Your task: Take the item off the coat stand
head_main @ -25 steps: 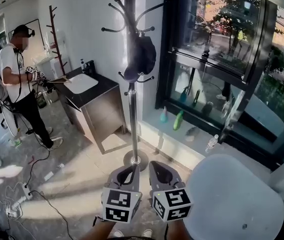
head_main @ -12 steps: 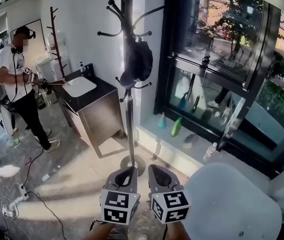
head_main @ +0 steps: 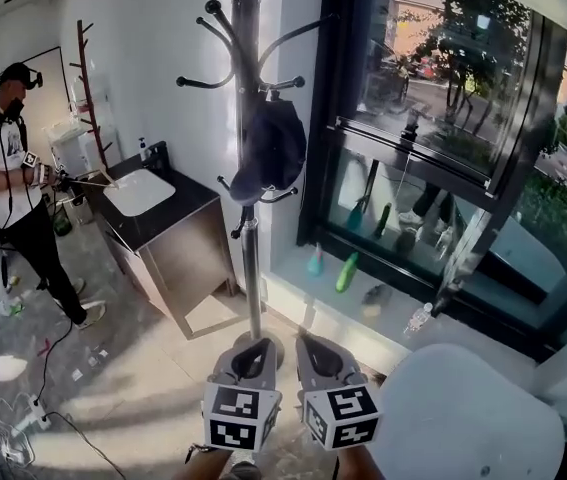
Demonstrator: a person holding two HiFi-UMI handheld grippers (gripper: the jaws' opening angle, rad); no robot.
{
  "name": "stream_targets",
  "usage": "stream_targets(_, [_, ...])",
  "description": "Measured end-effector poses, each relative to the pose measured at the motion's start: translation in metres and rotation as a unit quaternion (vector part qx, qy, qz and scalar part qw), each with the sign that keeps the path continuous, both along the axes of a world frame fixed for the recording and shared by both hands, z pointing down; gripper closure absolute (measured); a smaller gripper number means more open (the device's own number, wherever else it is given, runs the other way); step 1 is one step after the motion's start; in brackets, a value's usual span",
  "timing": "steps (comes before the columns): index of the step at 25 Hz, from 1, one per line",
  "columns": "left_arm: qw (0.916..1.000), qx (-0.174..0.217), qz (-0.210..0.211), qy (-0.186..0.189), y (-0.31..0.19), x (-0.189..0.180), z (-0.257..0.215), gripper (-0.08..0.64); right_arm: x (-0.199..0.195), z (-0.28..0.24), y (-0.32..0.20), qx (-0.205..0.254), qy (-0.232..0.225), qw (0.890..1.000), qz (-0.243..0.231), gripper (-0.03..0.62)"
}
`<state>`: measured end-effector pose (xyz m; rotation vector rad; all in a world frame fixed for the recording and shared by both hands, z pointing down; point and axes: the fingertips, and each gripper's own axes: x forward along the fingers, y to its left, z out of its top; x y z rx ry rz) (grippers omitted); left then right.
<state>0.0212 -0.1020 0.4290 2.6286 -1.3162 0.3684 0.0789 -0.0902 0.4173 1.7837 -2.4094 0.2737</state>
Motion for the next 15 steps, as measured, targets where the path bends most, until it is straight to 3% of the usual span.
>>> stream_targets(15, [0.9973, 0.025, 0.066, 0.022, -0.106, -0.015, -0.040, 0.561, -0.014, -0.043, -0.109, 0.021, 0.005, 0.998, 0.054, 0.589])
